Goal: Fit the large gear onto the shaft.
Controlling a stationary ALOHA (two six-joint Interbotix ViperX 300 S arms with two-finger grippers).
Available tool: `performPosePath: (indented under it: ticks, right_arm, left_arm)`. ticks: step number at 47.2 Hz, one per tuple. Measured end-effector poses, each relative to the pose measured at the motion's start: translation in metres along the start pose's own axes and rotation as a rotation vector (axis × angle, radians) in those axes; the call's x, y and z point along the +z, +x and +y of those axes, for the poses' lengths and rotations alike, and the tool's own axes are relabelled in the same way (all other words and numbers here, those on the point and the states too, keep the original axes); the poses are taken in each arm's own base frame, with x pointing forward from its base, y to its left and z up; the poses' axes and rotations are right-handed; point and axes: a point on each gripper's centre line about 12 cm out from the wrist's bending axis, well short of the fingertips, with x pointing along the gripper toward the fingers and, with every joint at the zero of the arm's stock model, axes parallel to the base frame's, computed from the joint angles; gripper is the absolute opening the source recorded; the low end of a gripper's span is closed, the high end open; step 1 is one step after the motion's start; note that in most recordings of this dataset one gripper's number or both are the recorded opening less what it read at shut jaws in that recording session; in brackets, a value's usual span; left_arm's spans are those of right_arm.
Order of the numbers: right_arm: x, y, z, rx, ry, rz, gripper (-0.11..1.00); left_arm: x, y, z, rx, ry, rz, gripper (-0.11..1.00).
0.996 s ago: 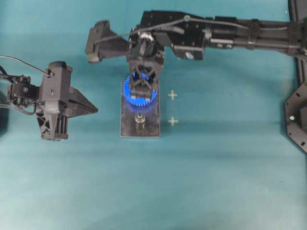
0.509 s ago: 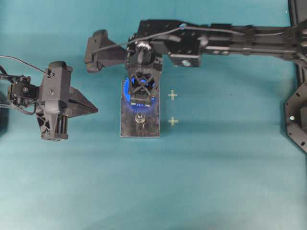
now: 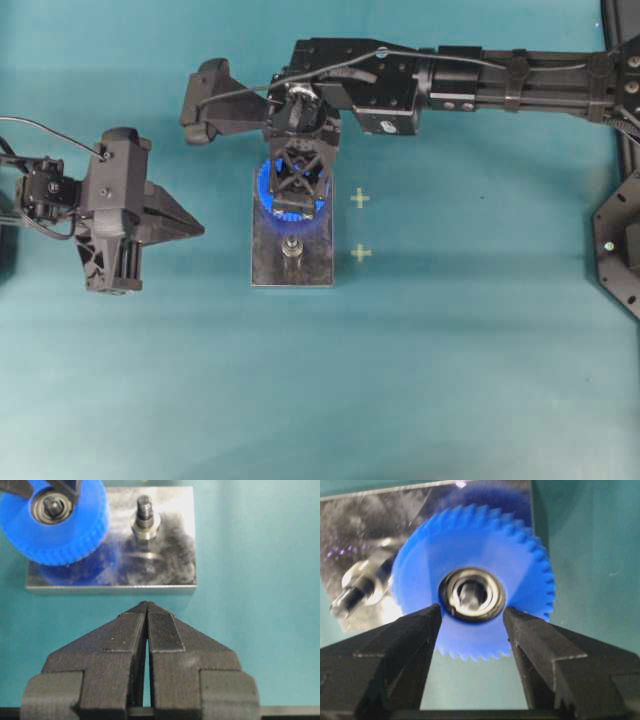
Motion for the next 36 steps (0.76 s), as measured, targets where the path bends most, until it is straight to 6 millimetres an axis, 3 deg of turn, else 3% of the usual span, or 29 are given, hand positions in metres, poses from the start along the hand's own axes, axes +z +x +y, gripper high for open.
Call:
performPosePath:
  ticks: [15,36]
  right_arm:
    - [-0.018,-0.06,0.009,-0.008,-0.015,-0.114,0.67]
    - [-0.079,-0.068,0.009,-0.037,0.003,-0.33,0.67]
  left_arm:
    - [-0.001,0.0,0.0,-0.001,-0.001,0.003,0.0]
    - [-0.001,0.001,-0.001,-0.002,0.001,-0.026,0.0]
